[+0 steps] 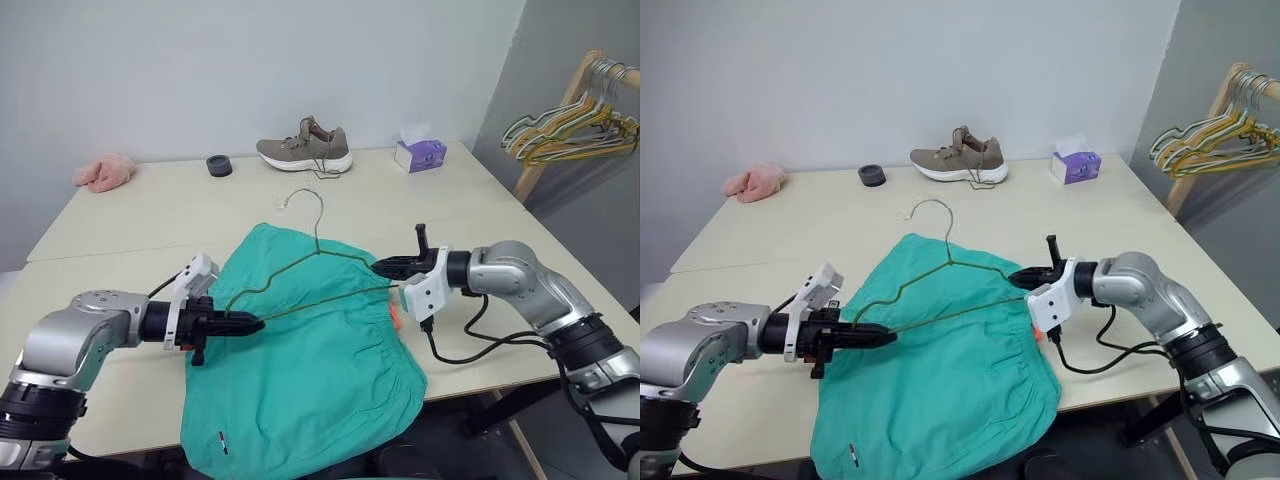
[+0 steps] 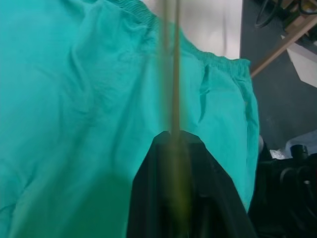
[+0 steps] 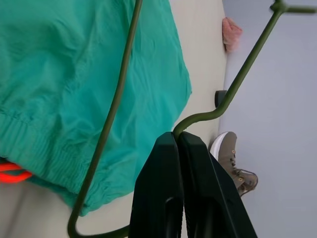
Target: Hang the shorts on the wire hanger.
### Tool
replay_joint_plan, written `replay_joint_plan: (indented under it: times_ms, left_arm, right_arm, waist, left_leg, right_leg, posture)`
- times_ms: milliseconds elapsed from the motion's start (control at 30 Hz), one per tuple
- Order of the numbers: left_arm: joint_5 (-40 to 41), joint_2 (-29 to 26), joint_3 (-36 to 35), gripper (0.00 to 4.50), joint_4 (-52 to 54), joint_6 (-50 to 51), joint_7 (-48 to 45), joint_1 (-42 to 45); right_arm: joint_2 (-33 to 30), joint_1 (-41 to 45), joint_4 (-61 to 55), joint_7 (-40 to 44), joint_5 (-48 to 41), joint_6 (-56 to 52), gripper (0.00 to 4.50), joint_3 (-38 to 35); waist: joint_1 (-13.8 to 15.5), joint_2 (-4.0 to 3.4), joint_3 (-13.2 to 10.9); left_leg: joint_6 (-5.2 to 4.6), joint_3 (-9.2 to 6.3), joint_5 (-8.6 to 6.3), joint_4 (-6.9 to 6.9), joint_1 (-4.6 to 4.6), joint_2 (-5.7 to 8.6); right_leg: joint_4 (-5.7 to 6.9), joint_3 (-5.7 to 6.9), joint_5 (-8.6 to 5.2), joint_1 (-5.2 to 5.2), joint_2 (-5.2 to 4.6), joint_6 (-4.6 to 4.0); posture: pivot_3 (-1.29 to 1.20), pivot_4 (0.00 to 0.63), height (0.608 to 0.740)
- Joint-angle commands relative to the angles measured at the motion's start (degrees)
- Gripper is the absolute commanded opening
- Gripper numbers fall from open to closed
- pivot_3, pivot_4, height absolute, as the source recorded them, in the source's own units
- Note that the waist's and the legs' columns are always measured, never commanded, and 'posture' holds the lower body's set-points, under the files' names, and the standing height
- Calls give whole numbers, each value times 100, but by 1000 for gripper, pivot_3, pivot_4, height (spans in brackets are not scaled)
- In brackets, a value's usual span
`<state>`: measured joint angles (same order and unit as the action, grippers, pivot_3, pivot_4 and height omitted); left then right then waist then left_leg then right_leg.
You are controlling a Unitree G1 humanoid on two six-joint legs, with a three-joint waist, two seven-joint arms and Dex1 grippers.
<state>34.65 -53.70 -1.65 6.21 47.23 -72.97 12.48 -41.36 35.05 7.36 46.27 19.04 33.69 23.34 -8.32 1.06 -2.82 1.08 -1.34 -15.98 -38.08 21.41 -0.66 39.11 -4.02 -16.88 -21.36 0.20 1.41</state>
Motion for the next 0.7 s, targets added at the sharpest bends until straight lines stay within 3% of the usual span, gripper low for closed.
replay_joint_plan:
  times_ms: [33, 133, 233, 333, 467, 700]
  left_arm:
    - [58, -5, -82, 0, 152, 20, 94, 38]
    - [-103, -23, -38, 0, 204, -183, 186, -16]
    - [-388, -91, 65, 0, 330, -597, 216, -79]
    - [-538, -243, 174, 0, 518, -878, 9, -110]
    - [-606, -386, 254, 0, 690, -1053, -200, -53]
    - [-727, -444, 320, 0, 802, -1307, -311, -33]
  right_arm:
    - [-81, -41, -350, 191, -247, -155, 670, -198]
    - [-289, -304, -831, 763, -965, -1090, 1718, -404]
    - [-555, -569, -1564, 1458, -2148, -3114, 2328, -773]
    - [-671, -544, -1887, 1747, -2484, -4358, 3271, -836]
    - [-765, -435, -2163, 2202, -2663, -5471, 3271, -614]
    - [-620, -194, -2156, 2624, -2638, -6458, 3271, -112]
  waist:
    - [1, 0, 0]
    - [2, 0, 0]
    - [32, 0, 1]
    - [34, 3, 3]
    - [16, 1, 2]
    - [19, -1, 0]
  left_leg:
    - [0, 0, 0, 0, 0, -1]
    - [0, -1, 0, 0, 0, -1]
    - [0, -2, 0, -1, 0, 1]
    - [0, -4, 0, -2, 0, 3]
    - [0, 0, 0, 0, -5, 1]
    - [-1, 2, 0, 0, -9, -4]
  right_leg:
    - [1, 1, 0, 0, 0, 0]
    - [0, 1, 0, 0, 0, 0]
    - [-2, 1, 0, 3, -3, 0]
    - [-1, 5, 0, 4, -11, 0]
    - [-2, 4, -1, 6, -8, 2]
    - [-2, 1, -16, 6, 9, 27]
  posture:
    - [-141, 0, 740]
    - [-135, 0, 740]
    - [-136, 0, 740]
    - [-142, 0, 740]
    - [-137, 0, 740]
    - [-127, 0, 740]
